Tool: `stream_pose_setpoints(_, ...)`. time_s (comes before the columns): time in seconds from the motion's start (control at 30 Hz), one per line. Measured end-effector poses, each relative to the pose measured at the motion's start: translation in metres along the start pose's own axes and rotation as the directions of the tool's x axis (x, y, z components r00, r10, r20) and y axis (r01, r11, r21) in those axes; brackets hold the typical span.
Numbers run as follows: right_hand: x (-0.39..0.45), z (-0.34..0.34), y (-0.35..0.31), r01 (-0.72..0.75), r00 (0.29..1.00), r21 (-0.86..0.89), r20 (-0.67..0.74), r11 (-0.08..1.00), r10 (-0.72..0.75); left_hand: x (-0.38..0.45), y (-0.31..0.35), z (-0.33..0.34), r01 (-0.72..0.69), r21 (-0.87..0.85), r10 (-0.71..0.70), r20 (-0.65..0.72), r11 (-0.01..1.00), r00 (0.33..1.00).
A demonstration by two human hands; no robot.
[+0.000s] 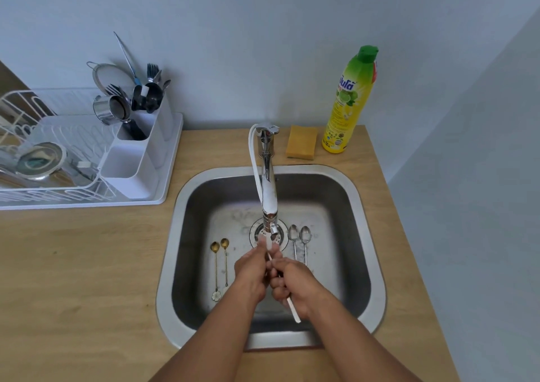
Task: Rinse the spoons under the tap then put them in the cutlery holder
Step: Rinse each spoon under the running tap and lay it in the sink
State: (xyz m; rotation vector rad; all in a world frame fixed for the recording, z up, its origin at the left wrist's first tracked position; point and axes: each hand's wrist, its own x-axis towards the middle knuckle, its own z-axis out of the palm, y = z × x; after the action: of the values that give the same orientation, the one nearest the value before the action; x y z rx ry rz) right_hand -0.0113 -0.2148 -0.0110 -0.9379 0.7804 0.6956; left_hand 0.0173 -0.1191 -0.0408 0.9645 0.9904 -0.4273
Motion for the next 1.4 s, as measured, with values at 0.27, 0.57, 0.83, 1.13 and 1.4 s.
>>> stream_pose_setpoints(0.27,-0.005,-0.011,0.004,0.114,0.989,-0.059,-0.082,0.992,-0.119,-0.010,-0.007,-0.003,-0.001,0.044,-0.003,0.097,0.999,0.995)
stream_pose_setpoints(0.57,-0.007,-0.012,0.008,0.168,0.982,-0.140,-0.066,0.976,-0.179,-0.018,0.003,0.003,-0.015,0.061,0.015,-0.002,0.998,1.000)
stream_pose_setpoints(0.83,-0.012,-0.022,-0.005,0.125,0.990,-0.188,-0.035,0.974,-0.133,-0.018,0.012,-0.003,0.112,0.100,-0.129,0.182,0.989,0.975)
stream_pose_setpoints(1.13,-0.014,-0.030,-0.010,0.085,0.994,-0.209,-0.048,0.974,-0.097,-0.015,0.010,-0.009,0.053,-0.053,-0.041,0.203,0.997,0.978)
stream_pose_setpoints(1.4,-0.005,-0.008,0.000,0.240,0.929,-0.567,-0.101,0.788,-0.356,-0.015,0.005,0.005,-0.162,0.041,0.164,-0.039,0.986,0.986)
